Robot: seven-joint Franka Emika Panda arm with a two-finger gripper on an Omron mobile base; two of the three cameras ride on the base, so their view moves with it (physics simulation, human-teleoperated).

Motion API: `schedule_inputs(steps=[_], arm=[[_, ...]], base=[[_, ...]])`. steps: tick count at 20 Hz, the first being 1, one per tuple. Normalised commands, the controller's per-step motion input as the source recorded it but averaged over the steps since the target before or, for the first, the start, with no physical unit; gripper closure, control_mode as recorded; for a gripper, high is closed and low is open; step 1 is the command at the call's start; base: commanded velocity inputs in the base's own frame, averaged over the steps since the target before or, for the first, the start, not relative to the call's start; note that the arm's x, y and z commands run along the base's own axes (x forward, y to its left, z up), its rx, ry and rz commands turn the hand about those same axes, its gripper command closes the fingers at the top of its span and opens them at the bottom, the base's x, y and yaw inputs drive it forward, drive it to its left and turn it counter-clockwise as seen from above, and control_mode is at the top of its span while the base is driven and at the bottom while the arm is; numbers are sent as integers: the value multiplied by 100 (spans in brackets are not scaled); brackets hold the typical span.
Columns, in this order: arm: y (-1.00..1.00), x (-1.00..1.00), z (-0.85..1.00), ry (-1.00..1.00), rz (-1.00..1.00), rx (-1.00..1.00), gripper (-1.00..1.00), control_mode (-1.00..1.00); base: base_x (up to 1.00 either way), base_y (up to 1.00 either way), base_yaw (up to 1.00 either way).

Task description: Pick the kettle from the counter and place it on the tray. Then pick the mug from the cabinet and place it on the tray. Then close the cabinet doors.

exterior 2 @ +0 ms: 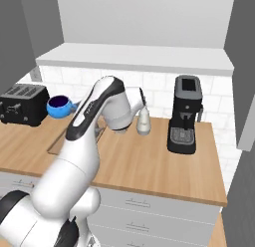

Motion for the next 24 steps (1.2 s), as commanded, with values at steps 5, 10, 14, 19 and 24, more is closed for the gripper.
schedule_inputs(steps=[5,10,14,19,24], arm=[[20,6,-72,0,14,-1,100,-100],[13,11,-73,0,12,0,100,-100],[13,29,-67,0,6,0,100,-100],[15,43,-54,0,0,0,100,-100],[12,46,-49,0,0,0,100,-100]], base=[[0,0,0],[0,0,0],[0,0,0],[0,0,0],[0,0,0]])
